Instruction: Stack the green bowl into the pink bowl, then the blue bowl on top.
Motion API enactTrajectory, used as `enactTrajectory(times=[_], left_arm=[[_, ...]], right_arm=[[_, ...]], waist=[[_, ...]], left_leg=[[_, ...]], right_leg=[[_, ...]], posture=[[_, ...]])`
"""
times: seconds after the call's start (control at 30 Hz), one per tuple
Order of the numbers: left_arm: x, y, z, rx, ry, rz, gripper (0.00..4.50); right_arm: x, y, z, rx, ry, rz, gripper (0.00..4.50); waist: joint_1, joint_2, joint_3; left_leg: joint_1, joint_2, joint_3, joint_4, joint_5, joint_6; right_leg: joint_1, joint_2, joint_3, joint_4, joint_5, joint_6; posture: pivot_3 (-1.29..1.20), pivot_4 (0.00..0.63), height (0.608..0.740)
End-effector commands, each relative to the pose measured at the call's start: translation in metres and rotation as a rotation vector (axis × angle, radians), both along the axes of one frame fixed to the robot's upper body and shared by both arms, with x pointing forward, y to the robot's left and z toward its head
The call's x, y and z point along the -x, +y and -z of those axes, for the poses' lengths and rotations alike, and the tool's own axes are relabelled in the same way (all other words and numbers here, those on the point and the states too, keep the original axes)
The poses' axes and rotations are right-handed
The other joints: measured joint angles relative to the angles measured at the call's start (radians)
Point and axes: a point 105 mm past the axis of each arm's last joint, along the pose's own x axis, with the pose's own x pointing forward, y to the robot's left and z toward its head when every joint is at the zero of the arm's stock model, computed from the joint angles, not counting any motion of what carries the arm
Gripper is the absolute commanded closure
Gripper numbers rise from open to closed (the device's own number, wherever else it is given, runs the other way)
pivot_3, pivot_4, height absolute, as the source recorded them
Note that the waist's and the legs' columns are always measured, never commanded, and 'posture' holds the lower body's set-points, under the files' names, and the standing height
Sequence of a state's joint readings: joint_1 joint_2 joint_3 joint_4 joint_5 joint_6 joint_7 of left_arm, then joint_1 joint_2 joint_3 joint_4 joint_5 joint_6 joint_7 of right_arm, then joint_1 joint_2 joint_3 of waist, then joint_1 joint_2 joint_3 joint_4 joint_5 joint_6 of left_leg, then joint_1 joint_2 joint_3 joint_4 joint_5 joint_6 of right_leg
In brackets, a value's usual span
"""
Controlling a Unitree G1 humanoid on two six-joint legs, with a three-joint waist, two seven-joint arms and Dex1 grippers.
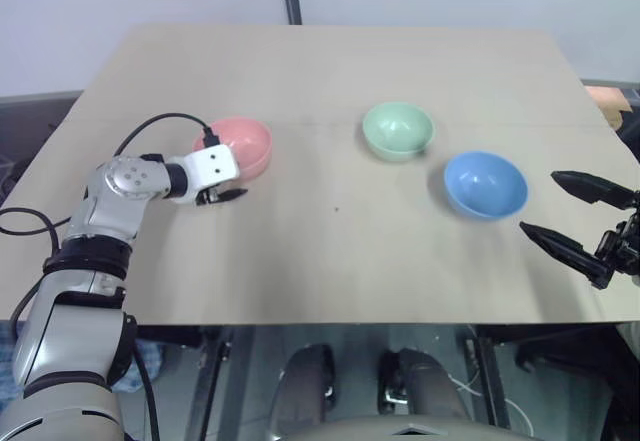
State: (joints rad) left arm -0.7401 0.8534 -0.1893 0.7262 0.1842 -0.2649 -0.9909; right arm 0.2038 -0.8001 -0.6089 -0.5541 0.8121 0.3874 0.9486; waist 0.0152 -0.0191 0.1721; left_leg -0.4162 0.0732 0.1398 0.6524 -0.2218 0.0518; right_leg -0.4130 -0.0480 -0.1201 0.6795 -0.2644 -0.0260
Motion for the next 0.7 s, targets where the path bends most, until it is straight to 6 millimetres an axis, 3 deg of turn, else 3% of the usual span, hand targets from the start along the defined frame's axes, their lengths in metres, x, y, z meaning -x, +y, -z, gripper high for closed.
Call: enactTrajectory(times=[0.03, 0.1, 0.13, 0.27, 0.57, 0.7], left_arm=[[-0.001, 0.003, -0.003, 0.007, 0.014, -0.013, 3.15], [-0.001, 0.002, -0.003, 0.007, 0.013, -0.009, 4.33], [-0.001, 0.002, -0.003, 0.010, 0.014, -0.008, 4.44], [0.002, -0.011, -0.004, 0.006, 0.034, 0.055, 4.44], [0.022, -0.107, -0.008, -0.151, 0.019, 0.584, 4.44], [0.031, -0.132, -0.009, -0.225, 0.036, 0.762, 4.44]], right_arm=[[0.004, -0.002, -0.011, 0.012, -0.058, 0.012, 0.00], [0.004, -0.002, -0.010, 0.012, -0.057, 0.015, 0.00], [0.003, -0.003, -0.009, 0.011, -0.056, 0.016, 0.00], [0.002, -0.004, -0.009, 0.008, -0.054, 0.018, 0.00], [-0.004, -0.001, -0.008, 0.011, -0.048, -0.004, 0.00], [-0.005, 0.000, -0.009, 0.014, -0.052, -0.011, 0.00]], waist=[[0.000, 0.000, 0.000], [0.000, -0.001, 0.000], [0.000, 0.000, -0.001], [-0.001, 0.000, -0.001], [0.014, -0.001, -0.001], [0.009, -0.001, -0.001]], left_leg=[[0.000, 0.000, 0.000, 0.000, 0.000, 0.000], [0.000, 0.000, 0.000, 0.000, 0.000, 0.000], [0.000, 0.000, 0.000, 0.000, 0.000, 0.000], [0.001, 0.000, 0.000, 0.000, 0.000, 0.000], [0.000, -0.001, -0.001, 0.002, 0.000, 0.000], [0.000, -0.001, -0.001, 0.002, 0.000, 0.000]], right_leg=[[0.000, 0.000, 0.000, 0.000, 0.000, 0.000], [0.000, 0.000, 0.000, 0.000, 0.000, 0.000], [0.000, 0.000, 0.000, 0.000, 0.000, 0.000], [0.000, 0.000, 0.000, 0.000, 0.000, 0.000], [0.002, 0.000, -0.001, 0.000, 0.000, 0.000], [0.001, 0.001, 0.000, 0.000, 0.000, 0.000]], posture=[[0.00, 0.150, 0.740], [0.00, 0.150, 0.740], [0.00, 0.150, 0.740], [0.00, 0.150, 0.740], [0.00, 0.150, 0.740], [0.00, 0.150, 0.740]])
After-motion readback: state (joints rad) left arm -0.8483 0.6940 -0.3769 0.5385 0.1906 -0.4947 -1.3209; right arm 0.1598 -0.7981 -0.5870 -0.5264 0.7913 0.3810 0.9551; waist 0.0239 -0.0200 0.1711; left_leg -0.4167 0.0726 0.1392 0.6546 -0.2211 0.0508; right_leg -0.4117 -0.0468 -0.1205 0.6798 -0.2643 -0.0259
